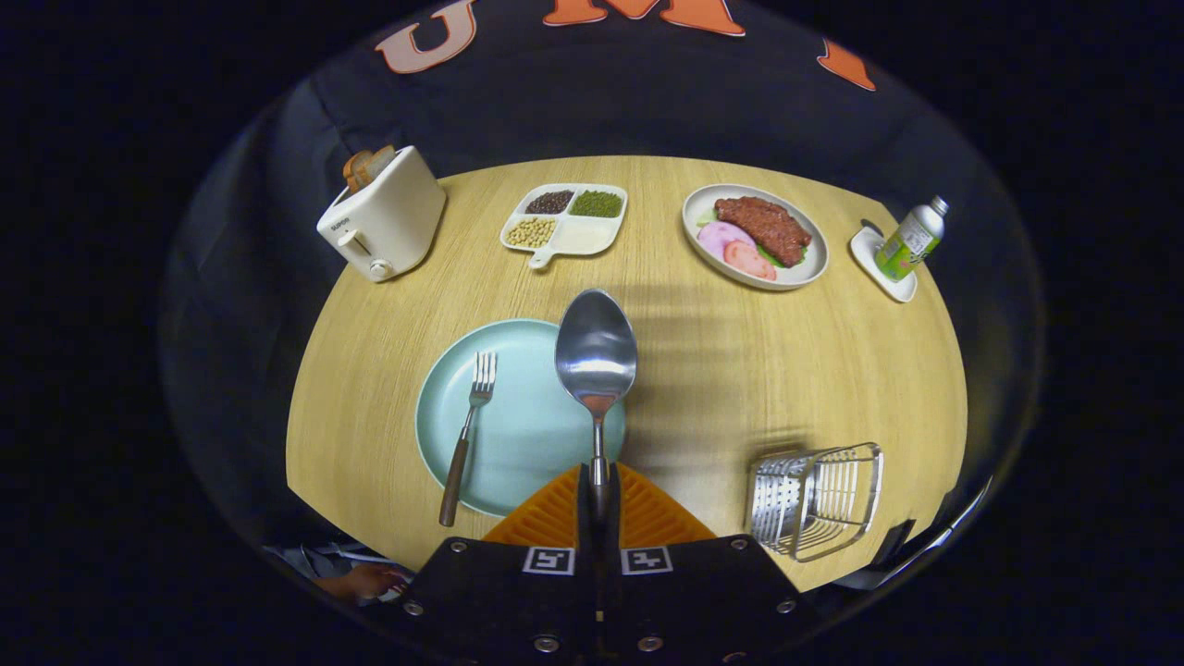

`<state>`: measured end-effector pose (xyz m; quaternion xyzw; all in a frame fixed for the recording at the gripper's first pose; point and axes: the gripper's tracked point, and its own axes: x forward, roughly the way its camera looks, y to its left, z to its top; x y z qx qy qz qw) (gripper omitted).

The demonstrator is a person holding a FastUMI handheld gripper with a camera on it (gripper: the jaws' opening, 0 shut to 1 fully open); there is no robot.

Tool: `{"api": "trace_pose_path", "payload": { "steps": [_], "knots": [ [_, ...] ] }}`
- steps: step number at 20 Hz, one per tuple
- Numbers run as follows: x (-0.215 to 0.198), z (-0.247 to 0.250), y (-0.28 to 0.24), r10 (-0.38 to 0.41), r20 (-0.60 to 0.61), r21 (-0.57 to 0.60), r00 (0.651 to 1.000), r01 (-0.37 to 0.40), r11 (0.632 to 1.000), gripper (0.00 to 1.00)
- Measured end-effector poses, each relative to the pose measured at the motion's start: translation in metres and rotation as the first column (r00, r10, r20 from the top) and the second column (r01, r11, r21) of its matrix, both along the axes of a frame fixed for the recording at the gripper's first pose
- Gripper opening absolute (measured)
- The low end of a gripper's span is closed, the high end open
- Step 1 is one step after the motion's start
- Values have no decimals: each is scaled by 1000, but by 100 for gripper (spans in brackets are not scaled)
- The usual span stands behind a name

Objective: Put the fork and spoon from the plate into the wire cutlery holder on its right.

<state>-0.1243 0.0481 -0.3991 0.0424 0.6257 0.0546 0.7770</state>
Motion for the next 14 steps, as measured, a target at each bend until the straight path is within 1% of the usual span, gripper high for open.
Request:
{"api": "trace_pose_path", "payload": {
  "steps": [3, 6, 14],
  "knots": [
    [-4, 17, -29, -51, 26, -22, 998, 52, 998, 4],
    [-14, 28, -64, -77, 48, -76, 996, 80, 994, 4],
    [-59, 36, -129, -179, -1, -120, 984, 178, 977, 4]
  ]
}}
